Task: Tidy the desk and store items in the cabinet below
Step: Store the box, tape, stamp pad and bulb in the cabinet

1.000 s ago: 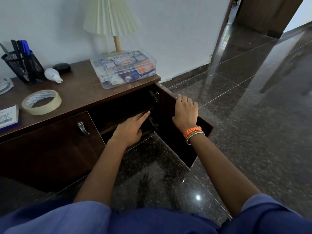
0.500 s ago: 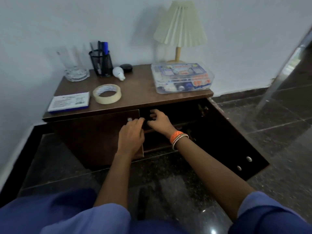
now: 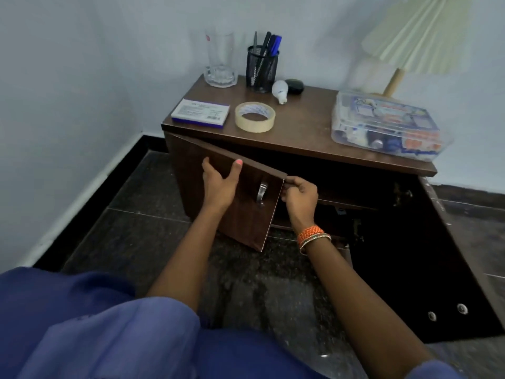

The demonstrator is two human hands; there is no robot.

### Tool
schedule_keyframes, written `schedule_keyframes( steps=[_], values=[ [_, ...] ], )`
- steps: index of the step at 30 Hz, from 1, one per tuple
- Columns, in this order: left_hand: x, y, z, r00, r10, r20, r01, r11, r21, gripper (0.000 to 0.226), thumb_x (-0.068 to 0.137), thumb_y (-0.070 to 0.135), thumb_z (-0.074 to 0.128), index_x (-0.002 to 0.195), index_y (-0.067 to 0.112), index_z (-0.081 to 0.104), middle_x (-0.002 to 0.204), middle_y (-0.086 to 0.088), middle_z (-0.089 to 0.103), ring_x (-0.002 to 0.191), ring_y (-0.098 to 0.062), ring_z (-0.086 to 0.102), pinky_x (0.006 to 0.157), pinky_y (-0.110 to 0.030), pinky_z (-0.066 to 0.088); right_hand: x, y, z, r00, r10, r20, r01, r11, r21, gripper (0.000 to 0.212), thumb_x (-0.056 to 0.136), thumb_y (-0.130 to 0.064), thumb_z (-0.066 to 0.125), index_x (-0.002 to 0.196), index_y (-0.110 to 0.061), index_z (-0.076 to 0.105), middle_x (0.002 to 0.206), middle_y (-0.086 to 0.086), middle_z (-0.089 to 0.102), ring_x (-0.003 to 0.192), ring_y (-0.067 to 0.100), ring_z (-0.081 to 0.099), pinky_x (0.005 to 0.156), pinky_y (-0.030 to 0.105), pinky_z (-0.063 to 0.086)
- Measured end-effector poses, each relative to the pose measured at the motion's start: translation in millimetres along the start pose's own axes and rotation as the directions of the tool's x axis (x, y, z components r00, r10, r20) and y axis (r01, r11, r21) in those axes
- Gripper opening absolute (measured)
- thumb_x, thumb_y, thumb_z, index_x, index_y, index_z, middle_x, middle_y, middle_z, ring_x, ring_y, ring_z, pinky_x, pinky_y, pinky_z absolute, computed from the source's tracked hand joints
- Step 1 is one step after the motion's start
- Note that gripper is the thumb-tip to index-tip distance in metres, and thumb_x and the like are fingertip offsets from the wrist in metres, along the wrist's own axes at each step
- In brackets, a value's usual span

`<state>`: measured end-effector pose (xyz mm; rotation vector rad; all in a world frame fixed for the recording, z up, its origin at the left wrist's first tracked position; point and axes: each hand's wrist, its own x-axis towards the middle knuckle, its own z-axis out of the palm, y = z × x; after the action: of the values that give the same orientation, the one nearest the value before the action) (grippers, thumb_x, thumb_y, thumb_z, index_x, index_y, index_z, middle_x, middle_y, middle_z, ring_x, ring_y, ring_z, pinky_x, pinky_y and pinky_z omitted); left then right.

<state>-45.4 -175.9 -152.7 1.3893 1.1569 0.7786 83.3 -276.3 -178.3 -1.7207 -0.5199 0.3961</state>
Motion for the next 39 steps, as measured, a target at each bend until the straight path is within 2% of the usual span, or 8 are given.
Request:
schedule_keyframes(
  steps=[6, 16, 20, 22, 25, 28, 32, 39],
  values=[
    [-16.7, 14.6, -0.9, 0.946, -0.218, 0.239, 0.228, 0.973, -0.016, 0.126, 0.072, 0.056, 0.070, 0.135, 0.037, -0.037, 0.159, -0.014, -0.001, 0.141, -0.037, 0.021, 0.089, -0.058, 0.048, -29.0, -14.0, 2.1, 0.994, -0.109, -0.011, 0.110, 0.993, 0.033, 0.038, 0.075, 0.012, 0.041, 0.058, -0.014, 0.063, 0.062, 0.007, 0.064, 0.059, 0.019, 0.062, 0.053, 0.027, 0.052],
    [-23.2, 25.5, -4.7, 0.923, -0.372, 0.097, 0.381, 0.921, -0.086, 0.118, 0.075, 0.007, 0.067, 0.142, 0.038, -0.025, 0.155, -0.019, 0.015, 0.129, -0.040, 0.041, 0.099, -0.051, 0.046, -31.2, -22.9, 3.0, 0.894, -0.132, 0.427, 0.155, 0.988, -0.019, 0.040, 0.074, 0.015, 0.038, 0.054, -0.009, 0.063, 0.054, 0.001, 0.063, 0.050, 0.006, 0.058, 0.049, 0.018, 0.046],
    [-29.9, 23.2, -12.6, 0.928, -0.361, 0.096, 0.370, 0.922, -0.116, 0.119, 0.075, 0.009, 0.073, 0.145, 0.036, -0.019, 0.153, -0.017, 0.022, 0.131, -0.035, 0.039, 0.100, -0.047, 0.045, -10.1, -37.5, 26.3, 0.802, -0.094, 0.590, 0.222, 0.964, -0.148, 0.039, 0.083, 0.011, 0.048, 0.099, -0.017, 0.068, 0.089, 0.009, 0.068, 0.070, 0.009, 0.063, 0.054, 0.017, 0.049],
    [-33.0, 23.0, -15.5, 0.928, -0.361, 0.096, 0.370, 0.921, -0.122, 0.118, 0.073, 0.006, 0.072, 0.145, 0.038, -0.017, 0.151, -0.017, 0.026, 0.129, -0.036, 0.041, 0.098, -0.049, 0.047, -0.2, -50.6, 41.5, 0.736, -0.133, 0.664, 0.307, 0.939, -0.152, 0.064, 0.084, 0.009, 0.054, 0.135, -0.029, 0.047, 0.113, 0.003, 0.058, 0.081, 0.011, 0.063, 0.059, 0.017, 0.052],
    [-36.2, 27.1, -23.4, 0.921, -0.374, 0.110, 0.385, 0.917, -0.105, 0.118, 0.072, 0.001, 0.068, 0.144, 0.041, -0.016, 0.147, -0.017, 0.030, 0.121, -0.036, 0.049, 0.093, -0.050, 0.051, 12.8, -74.8, 61.1, 0.576, -0.218, 0.788, 0.621, 0.743, -0.249, 0.091, 0.083, 0.009, 0.054, 0.146, -0.047, 0.018, 0.139, -0.002, 0.036, 0.110, 0.016, 0.055, 0.076, 0.029, 0.057],
    [-39.4, 30.5, -29.7, 0.912, -0.390, 0.126, 0.402, 0.911, -0.092, 0.120, 0.069, -0.005, 0.066, 0.144, 0.040, -0.018, 0.141, -0.019, 0.036, 0.115, -0.035, 0.054, 0.089, -0.049, 0.053, 23.6, -89.6, 79.0, 0.352, -0.216, 0.911, 0.894, 0.365, -0.259, 0.080, 0.084, -0.001, 0.057, 0.145, -0.043, 0.028, 0.157, -0.002, 0.018, 0.138, 0.023, 0.032, 0.088, 0.035, 0.054],
    [-38.9, 31.8, -41.4, 0.915, -0.382, 0.133, 0.392, 0.918, -0.063, 0.117, 0.070, -0.011, 0.060, 0.146, 0.035, -0.016, 0.128, -0.015, 0.047, 0.112, -0.033, 0.055, 0.093, -0.048, 0.051, 29.4, -109.7, 101.5, 0.195, -0.201, 0.960, 0.980, 0.073, -0.184, 0.067, 0.082, -0.018, 0.068, 0.140, -0.033, 0.038, 0.160, 0.001, 0.011, 0.147, 0.023, 0.011, 0.108, 0.046, 0.038],
    [-43.7, 42.4, -76.5, 0.890, -0.418, 0.181, 0.354, 0.885, 0.303, 0.106, 0.075, -0.002, 0.061, 0.149, 0.029, -0.009, 0.142, -0.011, 0.039, 0.122, -0.029, 0.047, 0.081, -0.036, 0.051, 22.0, -136.5, 130.0, 0.091, -0.113, 0.989, 0.993, -0.070, -0.099, 0.069, 0.074, -0.036, 0.076, 0.134, -0.024, 0.045, 0.152, 0.009, 0.032, 0.139, 0.029, 0.032, 0.103, 0.048, 0.042]
  ],
)
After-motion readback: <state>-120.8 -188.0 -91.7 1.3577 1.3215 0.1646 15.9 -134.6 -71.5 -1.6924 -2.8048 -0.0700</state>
